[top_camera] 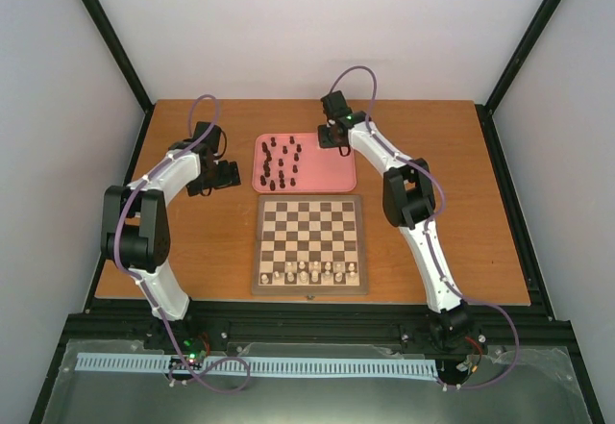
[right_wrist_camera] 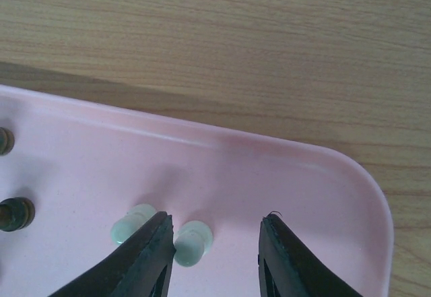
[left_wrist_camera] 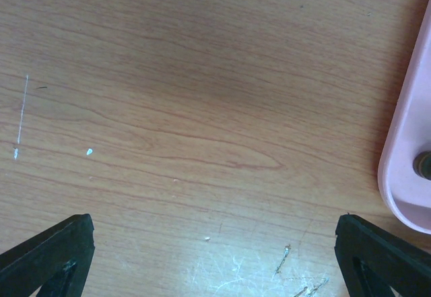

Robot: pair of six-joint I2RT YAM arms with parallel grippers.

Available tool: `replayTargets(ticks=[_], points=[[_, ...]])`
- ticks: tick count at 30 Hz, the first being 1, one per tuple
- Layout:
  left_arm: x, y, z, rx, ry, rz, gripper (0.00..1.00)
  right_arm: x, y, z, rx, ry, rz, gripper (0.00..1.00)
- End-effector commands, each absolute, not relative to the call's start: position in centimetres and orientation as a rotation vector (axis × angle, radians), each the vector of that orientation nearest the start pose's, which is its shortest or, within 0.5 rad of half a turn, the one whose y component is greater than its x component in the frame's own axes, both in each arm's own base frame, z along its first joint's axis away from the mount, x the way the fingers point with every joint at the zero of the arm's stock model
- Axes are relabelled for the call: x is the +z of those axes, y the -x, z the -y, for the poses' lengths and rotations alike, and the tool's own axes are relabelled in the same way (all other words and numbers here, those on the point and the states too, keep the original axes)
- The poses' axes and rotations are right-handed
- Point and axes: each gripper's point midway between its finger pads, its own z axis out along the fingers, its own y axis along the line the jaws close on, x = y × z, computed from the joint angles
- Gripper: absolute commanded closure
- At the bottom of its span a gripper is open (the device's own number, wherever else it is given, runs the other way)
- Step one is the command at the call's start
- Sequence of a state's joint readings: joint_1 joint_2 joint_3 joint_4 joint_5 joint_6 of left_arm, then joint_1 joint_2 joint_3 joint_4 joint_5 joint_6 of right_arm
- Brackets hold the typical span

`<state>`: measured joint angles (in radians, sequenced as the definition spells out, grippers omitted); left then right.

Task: Set up the chess pieces on the board
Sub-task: Pick up the chess piece from the storage box.

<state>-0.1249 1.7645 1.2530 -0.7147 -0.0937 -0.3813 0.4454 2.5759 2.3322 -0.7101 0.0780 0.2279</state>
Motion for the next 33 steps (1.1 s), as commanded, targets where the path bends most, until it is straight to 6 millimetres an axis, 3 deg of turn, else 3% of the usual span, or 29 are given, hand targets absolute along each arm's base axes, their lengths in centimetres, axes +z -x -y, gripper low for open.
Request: replayTargets(ticks=[1,12,25,30,33], points=[[8.2,-40.5,3.5,0.012,0.359,-2.741,0.00,4.5,-58.0,-26.6,0.194,0.269,-2.534,0.64],[8.4,-40.2,3.4,0.014,0.358,-2.739,0.00,3.2,-58.1,-27.2,0.223,0.275,-2.551,0.68],[8.4,-40.1,3.5,0.002,0.357,-2.736,0.00,4.0,-58.1,-26.9,0.203,0.284,-2.542,0.91],[8.4,-40.0,3.5,-0.001,0.360,-2.735,0.00,6.0,-57.2,-26.4,0.190,0.290,-2.529,0.93],[8.6,-40.0,3.5,-0.003,0.360,-2.731,0.00,8.8,-56.1,-26.1,0.193,0.296,-2.491,0.93]])
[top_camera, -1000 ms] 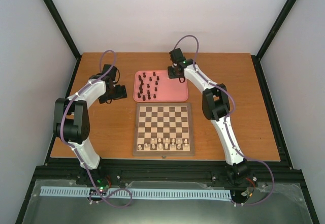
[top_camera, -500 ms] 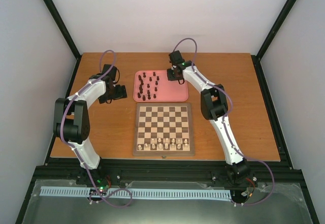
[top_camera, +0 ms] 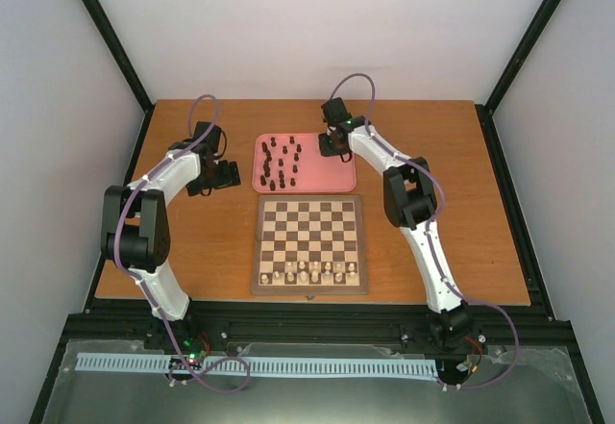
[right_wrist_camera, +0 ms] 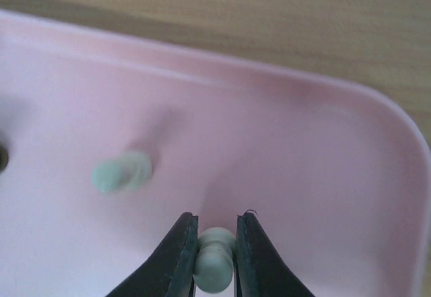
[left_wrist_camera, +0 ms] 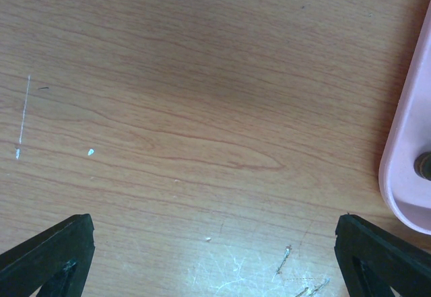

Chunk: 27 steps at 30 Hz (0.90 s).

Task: Set up the chess pieces on the board
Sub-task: Pick up the chess piece from the storage box, then place the chess piece on the chessboard.

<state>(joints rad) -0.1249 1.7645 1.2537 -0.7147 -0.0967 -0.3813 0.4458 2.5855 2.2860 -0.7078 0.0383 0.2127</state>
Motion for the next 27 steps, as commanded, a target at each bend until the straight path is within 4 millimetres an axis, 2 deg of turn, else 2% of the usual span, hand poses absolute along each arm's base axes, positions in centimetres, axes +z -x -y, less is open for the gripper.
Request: replayTargets(ticks=[1,3,4,6,9,12,15,18,21,27], points=[[8.6,-40.0,3.5,-0.003,0.359,-2.730,0.00,9.8,-55.4,-26.1,0.195,0.299,-2.482,0.93],[8.8,-40.1,3.5,-0.004,0.361,-2.724,0.00,11.5,-53.7,-26.1,0.199,0.311,-2.465,0.93],[8.9,-40.1,3.5,-0.004,0.361,-2.723,0.01,13.3,-52.7,-26.2,0.209,0.315,-2.443,0.93],[9.0,-40.1,3.5,-0.004,0.361,-2.721,0.00,14.6,-50.3,-26.9,0.231,0.344,-2.431,0.93],[9.3,-40.1,3.5,-0.005,0.360,-2.712,0.00,15.1,-45.8,-28.4,0.285,0.408,-2.456,0.93],[9.6,-40.1,3.4,0.000,0.361,-2.702,0.00,14.5,-40.1,-30.9,0.362,0.521,-2.483,0.93],[10.1,-40.1,3.4,-0.002,0.360,-2.691,0.00,13.0,-33.9,-33.8,0.430,0.666,-2.514,0.93],[10.7,-40.1,3.3,-0.006,0.360,-2.678,0.00,12.0,-28.8,-36.2,0.494,0.784,-2.521,0.92],[10.9,-40.1,3.4,-0.016,0.364,-2.672,0.00,11.0,-25.3,-37.7,0.507,0.885,-2.519,0.92],[11.0,-40.0,3.6,-0.032,0.365,-2.667,0.00,9.3,-20.4,-39.6,0.511,1.031,-2.517,0.92]])
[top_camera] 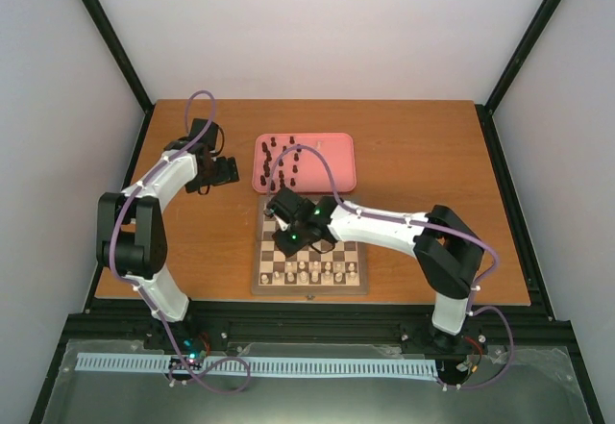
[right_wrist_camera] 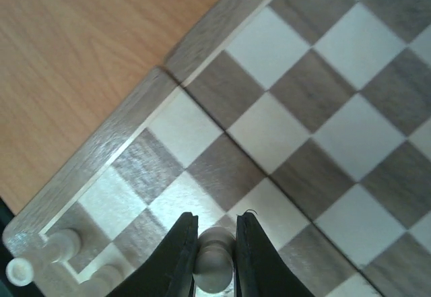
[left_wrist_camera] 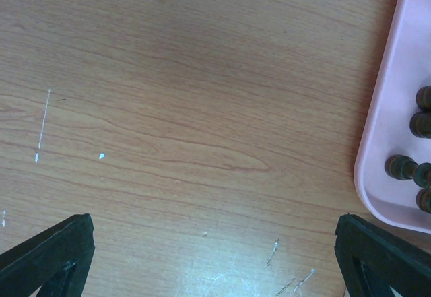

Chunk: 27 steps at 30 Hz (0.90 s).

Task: Set up the chess pieces on the board
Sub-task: Place the chess piece on the chessboard.

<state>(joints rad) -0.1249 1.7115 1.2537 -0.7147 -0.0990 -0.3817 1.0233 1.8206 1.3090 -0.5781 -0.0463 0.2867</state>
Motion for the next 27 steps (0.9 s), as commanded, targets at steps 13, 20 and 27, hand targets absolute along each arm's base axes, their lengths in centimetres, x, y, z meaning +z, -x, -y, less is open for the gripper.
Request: replayTargets(ticks=[13,20,27], points=[[11.1,-39.8,3.8,-0.056,0.364,-2.662,0.00,7.8,-17.6,-40.2,0.479,1.114,-2.545,0.92],[11.1,-39.8,3.8,-0.051,0.363,-2.663,0.00,7.3,-17.2,-40.6,0.495,1.150,-2.557,0.91],[11.1,-39.7,3.8,-0.050,0.362,-2.663,0.00,6.8,-16.4,-40.9,0.513,1.185,-2.564,0.91]])
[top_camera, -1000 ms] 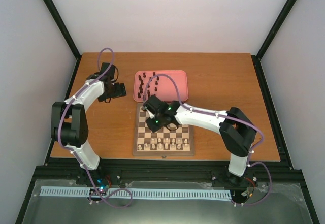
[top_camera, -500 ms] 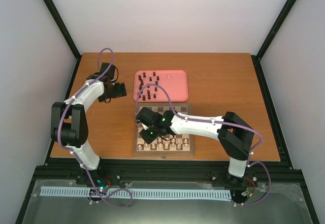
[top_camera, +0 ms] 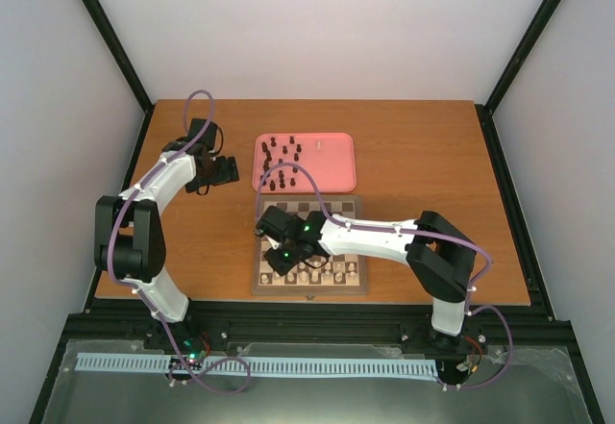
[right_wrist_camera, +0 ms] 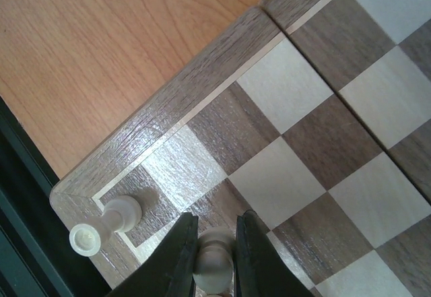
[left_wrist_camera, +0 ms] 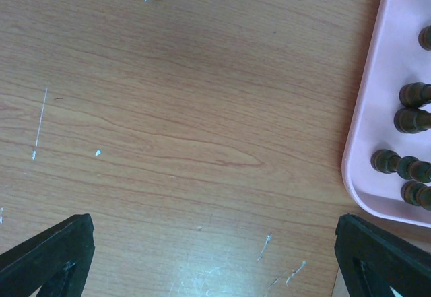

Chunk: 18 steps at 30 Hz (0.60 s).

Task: Set up the chess pieces on the board
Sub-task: Place the chess piece on the chessboard.

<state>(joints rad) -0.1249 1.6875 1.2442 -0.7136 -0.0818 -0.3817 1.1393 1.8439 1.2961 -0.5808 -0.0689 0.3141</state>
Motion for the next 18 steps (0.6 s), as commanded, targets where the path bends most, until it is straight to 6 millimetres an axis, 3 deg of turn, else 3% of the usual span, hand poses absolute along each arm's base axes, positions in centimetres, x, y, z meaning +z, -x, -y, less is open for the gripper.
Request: replayTargets(ticks=[1,18], points=[[11.13,-39.72,3.74,-0.049,0.362,-2.661,0.00,6.79,-16.44,-40.89,0.513,1.184,-2.566,0.91],[11.33,-39.46,3.57,-0.039,0.359,-2.657,0.00,6.07,-16.60,-40.81,0.470,1.190,-2.587,0.88]])
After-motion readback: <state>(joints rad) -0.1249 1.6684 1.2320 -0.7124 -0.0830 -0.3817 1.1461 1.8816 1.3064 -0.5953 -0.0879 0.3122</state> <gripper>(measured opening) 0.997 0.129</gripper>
